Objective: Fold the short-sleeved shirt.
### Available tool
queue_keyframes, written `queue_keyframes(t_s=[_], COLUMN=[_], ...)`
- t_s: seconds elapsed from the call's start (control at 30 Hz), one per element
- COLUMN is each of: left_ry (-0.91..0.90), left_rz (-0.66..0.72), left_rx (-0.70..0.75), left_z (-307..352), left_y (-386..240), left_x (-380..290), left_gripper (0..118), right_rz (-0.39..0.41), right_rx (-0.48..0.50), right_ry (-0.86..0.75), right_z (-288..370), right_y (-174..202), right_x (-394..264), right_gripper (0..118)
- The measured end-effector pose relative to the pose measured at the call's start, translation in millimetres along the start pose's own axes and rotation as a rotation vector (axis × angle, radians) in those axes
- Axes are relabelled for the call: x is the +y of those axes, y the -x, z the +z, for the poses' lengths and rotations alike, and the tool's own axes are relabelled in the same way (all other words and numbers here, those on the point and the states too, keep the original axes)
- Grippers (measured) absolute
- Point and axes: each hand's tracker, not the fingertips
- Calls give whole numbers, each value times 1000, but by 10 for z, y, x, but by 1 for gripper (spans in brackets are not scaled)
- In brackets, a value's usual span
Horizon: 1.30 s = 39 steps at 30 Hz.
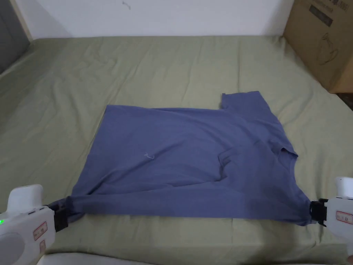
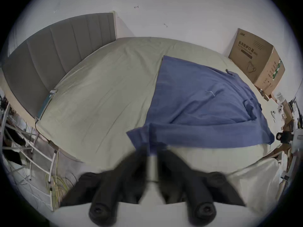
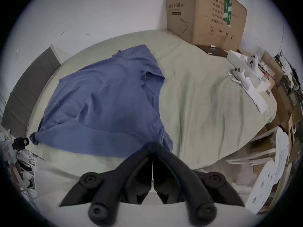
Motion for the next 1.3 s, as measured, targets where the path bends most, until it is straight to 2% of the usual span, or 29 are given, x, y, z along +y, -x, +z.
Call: queue_keyframes(t_s=[0.07, 0.13, 0.23, 0.27, 0.3, 0.37, 0.4, 0.47, 0.53, 0.57, 0.6, 0.63, 0.67, 0.7, 0.77, 0.9, 1.0, 1.03, 1.1, 1.13, 1.27, 1.3], left_ry=[23, 63, 47, 48, 40, 28, 20, -8, -27, -7, 12, 30, 35, 33, 95, 63, 55, 57, 58, 59, 64, 68], left_rz=[22, 79, 70, 65, 70, 88, 90, 89, 120, 142, 172, 188, 185, 159, 131, 96, 82, 53, 23, 21, 17, 10], left_rx=[-1, -46, -15, -21, -23, -31, -27, -30, -124, -160, -186, -175, -145, -70, -116, -99, -87, -67, -49, -48, -44, -38], left_z=[-7, -68, -96, -94, -92, -197, -262, -346, -484, -549, -595, -646, -683, -714, -761, -659, -602, -592, -576, -567, -565, -585], left_y=[42, 108, 142, 163, 177, 229, 242, 273, 311, 332, 348, 367, 353, 333, 324, 252, 218, 204, 169, 155, 138, 148], left_x=[-126, -215, -216, -172, -141, -22, 37, 158, 236, 265, 276, 274, 272, 233, 221, 183, 222, 225, 252, 266, 259, 243], left_gripper=[1, 0, 0, 11, 36, 107, 117, 113, 111, 98, 70, 26, 2, 2, 2, 2, 2, 2, 2, 2, 2, 2], right_rz=[-14, -46, -55, -48, -42, -38, -38, -41, -42, -41, -41, -44, -47, -54, -65, -76, -40, -26, -20, -17, -10, -24], right_rx=[52, 53, 49, 46, 45, 47, 49, 48, 46, 42, 36, 34, 35, 36, 42, 41, 36, 28, 40, 48, 46, 63], right_ry=[13, 31, 45, 50, 51, 50, 52, 53, 59, 67, 75, 76, 80, 88, 92, 88, 51, 49, 62, 54, 84, 126], right_z=[-21, -82, -145, -147, -147, -157, -163, -179, -199, -216, -230, -242, -245, -251, -255, -227, -180, -179, -232, -252, -524, -594], right_y=[0, -2, -2, 7, 12, 20, 22, 31, 43, 53, 61, 65, 62, 58, 43, -4, 5, 22, 27, 36, 28, 12], right_x=[-62, -102, -116, -107, -104, -95, -88, -84, -88, -90, -96, -112, -125, -139, -161, -131, -35, 10, 75, 85, 125, 108], right_gripper=[0, 0, 0, 0, 0, 0, 0, 0, 0, 0, 0, 0, 0, 0, 0, 0, 2, 6, 83, 93, 91, 76])
